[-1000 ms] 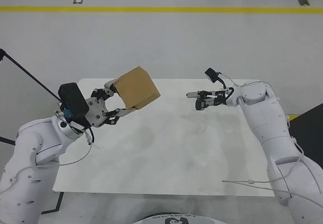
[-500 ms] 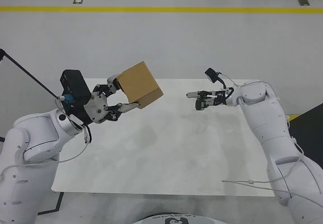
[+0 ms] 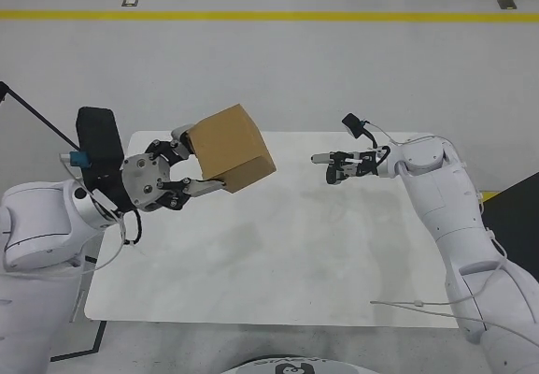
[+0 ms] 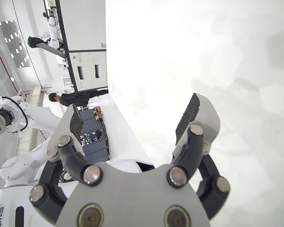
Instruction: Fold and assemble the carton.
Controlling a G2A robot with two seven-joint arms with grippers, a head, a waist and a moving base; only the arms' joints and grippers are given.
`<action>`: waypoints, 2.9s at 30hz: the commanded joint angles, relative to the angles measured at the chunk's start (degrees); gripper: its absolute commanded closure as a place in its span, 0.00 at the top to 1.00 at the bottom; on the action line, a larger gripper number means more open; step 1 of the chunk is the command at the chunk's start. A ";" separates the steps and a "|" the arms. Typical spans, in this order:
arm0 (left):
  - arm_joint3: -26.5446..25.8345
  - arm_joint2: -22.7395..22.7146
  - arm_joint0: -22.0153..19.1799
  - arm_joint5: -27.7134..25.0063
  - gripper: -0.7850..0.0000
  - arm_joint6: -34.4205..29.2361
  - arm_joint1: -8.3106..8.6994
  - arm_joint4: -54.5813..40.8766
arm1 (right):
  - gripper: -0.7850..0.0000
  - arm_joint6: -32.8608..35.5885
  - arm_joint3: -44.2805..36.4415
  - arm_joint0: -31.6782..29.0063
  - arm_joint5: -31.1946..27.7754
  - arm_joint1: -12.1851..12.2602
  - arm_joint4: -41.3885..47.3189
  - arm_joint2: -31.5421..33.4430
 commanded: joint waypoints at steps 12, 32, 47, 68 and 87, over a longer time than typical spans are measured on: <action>3.30 -0.35 0.02 -6.32 0.00 -4.21 1.24 -11.64 | 1.00 0.00 0.00 0.00 0.00 0.00 0.00 0.00; 10.52 6.74 -2.09 -10.12 0.00 0.18 2.07 -9.08 | 1.00 0.00 0.00 0.00 0.00 0.00 0.00 0.00; 8.43 6.83 -1.04 -10.12 0.00 -0.07 2.19 -4.03 | 1.00 0.00 0.00 0.00 0.00 0.00 0.00 0.00; 10.59 12.94 0.80 -10.12 0.00 7.61 2.87 11.55 | 1.00 0.00 0.00 0.00 0.00 0.00 0.00 0.00; 24.39 26.53 -5.25 -10.12 0.00 20.37 3.26 27.75 | 1.00 0.00 0.00 0.00 0.00 0.00 0.00 0.00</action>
